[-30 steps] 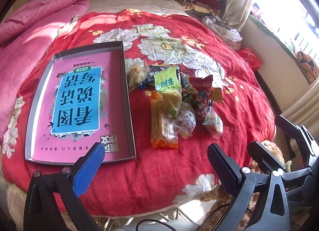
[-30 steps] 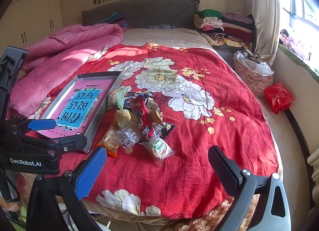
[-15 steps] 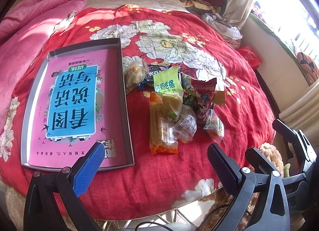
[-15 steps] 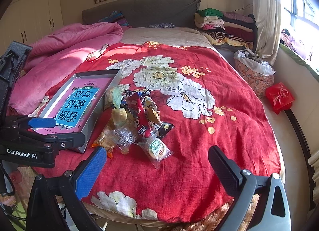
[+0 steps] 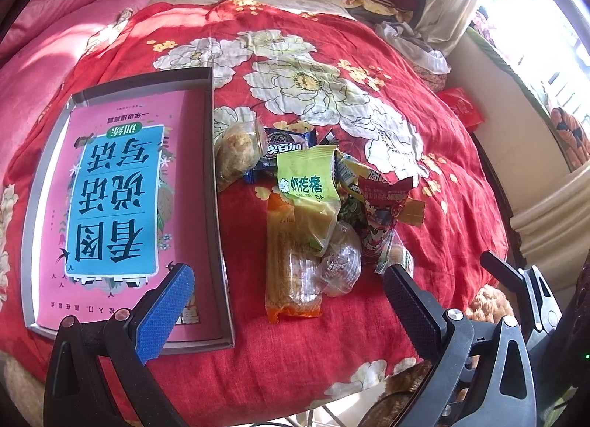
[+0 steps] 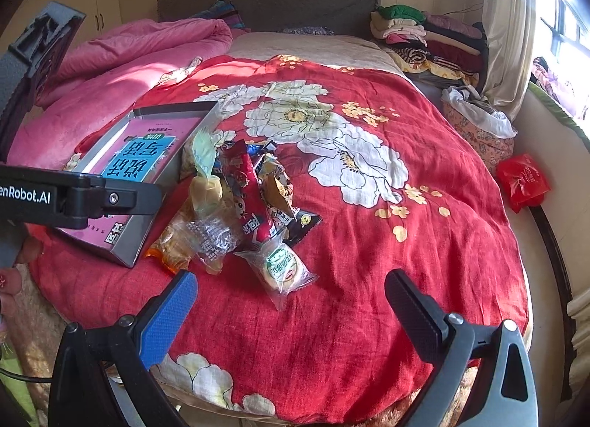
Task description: Organize snacks
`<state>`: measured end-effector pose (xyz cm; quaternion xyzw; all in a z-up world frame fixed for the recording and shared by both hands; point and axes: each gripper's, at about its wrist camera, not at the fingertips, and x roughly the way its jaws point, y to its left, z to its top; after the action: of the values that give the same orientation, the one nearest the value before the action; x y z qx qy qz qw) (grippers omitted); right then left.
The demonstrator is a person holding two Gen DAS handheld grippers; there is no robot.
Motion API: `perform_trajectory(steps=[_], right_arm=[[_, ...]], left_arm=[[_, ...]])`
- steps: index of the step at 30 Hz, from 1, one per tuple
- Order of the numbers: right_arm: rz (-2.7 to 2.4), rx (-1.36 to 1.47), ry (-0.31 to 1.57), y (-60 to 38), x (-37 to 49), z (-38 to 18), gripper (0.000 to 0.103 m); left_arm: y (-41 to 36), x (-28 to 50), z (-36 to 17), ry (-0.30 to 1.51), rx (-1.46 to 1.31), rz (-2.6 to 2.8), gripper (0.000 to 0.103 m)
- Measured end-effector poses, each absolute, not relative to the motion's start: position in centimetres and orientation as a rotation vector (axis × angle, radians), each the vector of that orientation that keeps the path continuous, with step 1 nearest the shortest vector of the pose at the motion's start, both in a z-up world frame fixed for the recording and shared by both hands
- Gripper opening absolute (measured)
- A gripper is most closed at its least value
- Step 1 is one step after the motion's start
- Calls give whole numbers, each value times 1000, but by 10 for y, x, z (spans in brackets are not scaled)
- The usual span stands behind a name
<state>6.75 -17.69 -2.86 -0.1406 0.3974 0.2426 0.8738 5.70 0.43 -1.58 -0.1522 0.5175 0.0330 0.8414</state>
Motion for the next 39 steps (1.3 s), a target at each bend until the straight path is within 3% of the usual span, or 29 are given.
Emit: perform_trajectory(steps=[10, 18, 26, 39], right_arm=[[516, -306, 837, -175, 78, -38, 103], [511, -326, 851, -174, 87, -50, 103], [536, -394, 854, -161, 94, -62, 102], [575, -396, 917, -152, 111, -83, 66]], left_arm=[[7, 81, -28, 1132, -350, 59, 93], [0, 99, -38, 1160, -330, 28, 72], [1, 107, -43, 1167, -333, 32, 71], [0, 121, -55, 1197, -356, 32, 66]])
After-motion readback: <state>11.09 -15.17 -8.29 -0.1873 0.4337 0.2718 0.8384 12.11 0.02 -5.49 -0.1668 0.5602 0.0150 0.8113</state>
